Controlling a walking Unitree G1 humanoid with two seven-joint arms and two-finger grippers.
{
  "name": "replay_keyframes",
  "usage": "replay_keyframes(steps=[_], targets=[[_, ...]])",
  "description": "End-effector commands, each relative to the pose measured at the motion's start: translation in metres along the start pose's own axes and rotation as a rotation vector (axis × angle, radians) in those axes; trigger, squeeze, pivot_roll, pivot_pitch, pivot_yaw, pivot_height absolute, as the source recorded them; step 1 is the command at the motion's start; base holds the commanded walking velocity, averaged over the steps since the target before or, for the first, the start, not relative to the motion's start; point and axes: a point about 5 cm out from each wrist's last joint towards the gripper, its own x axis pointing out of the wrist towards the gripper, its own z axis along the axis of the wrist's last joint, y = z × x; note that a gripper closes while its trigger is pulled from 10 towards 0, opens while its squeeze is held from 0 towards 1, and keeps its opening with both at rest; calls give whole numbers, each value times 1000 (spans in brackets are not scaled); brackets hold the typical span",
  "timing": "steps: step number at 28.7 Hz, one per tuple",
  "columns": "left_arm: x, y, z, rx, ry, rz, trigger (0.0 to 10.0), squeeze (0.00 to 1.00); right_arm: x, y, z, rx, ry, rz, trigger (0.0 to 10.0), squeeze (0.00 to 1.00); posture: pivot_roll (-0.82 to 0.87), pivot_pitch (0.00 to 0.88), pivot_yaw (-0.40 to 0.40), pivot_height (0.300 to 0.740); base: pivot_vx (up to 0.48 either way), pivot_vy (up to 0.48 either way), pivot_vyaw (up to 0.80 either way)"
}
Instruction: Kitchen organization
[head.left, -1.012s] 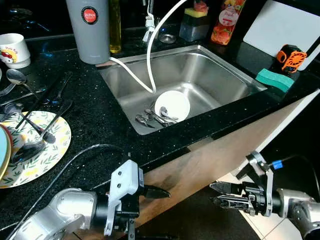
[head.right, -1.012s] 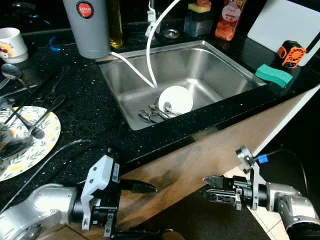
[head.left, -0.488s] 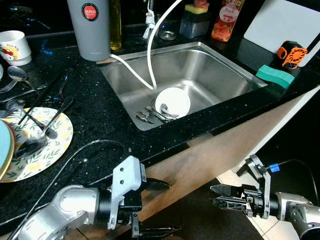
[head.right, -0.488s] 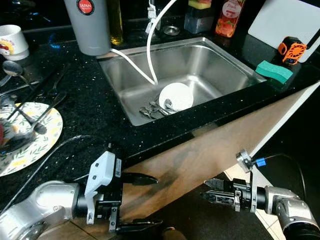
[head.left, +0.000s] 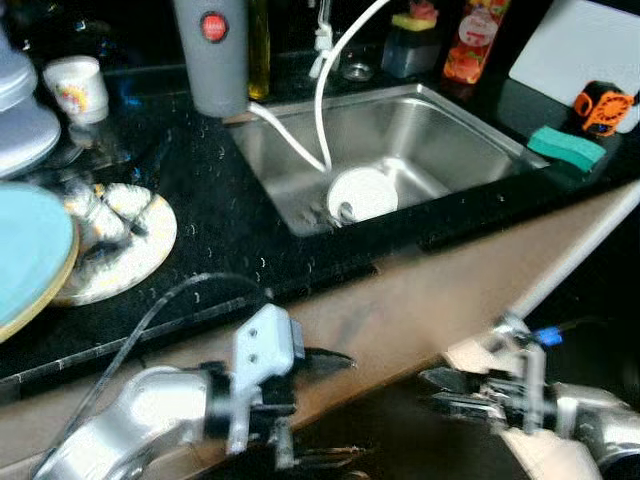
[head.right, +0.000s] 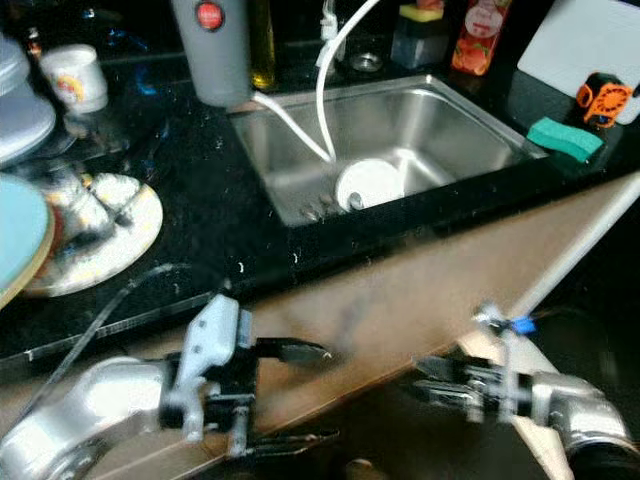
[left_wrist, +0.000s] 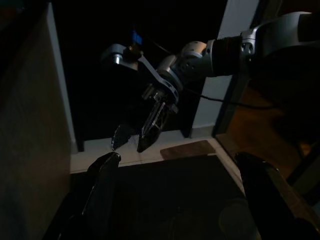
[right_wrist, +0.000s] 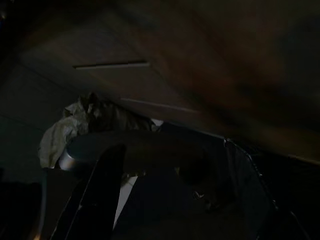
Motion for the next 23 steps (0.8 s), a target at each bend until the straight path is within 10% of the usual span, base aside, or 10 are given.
replay_keyframes(steps=[1, 9, 18, 23], targets=[[1, 0, 0, -2, -9, -2, 10000, 0, -2, -2, -1, -10, 17, -22, 10000, 0, 93, 56, -64, 740, -292, 0, 0], [-9, 19, -31, -103, 55, 130, 10000, 0, -1, -23, -11, -68, 84, -277, 10000, 0, 91, 57, -60, 740, -110, 0, 0], [-52, 70, -124, -387, 226, 669, 10000, 0, 8, -43, -31, -100, 174, -630, 10000, 0, 85, 54, -57, 740, 0, 0, 0], [-65, 66, -175, -538, 314, 800, 10000, 0, 15, -49, -52, -76, 222, -824, 10000, 0, 79, 47, -55, 740, 0, 0, 0]])
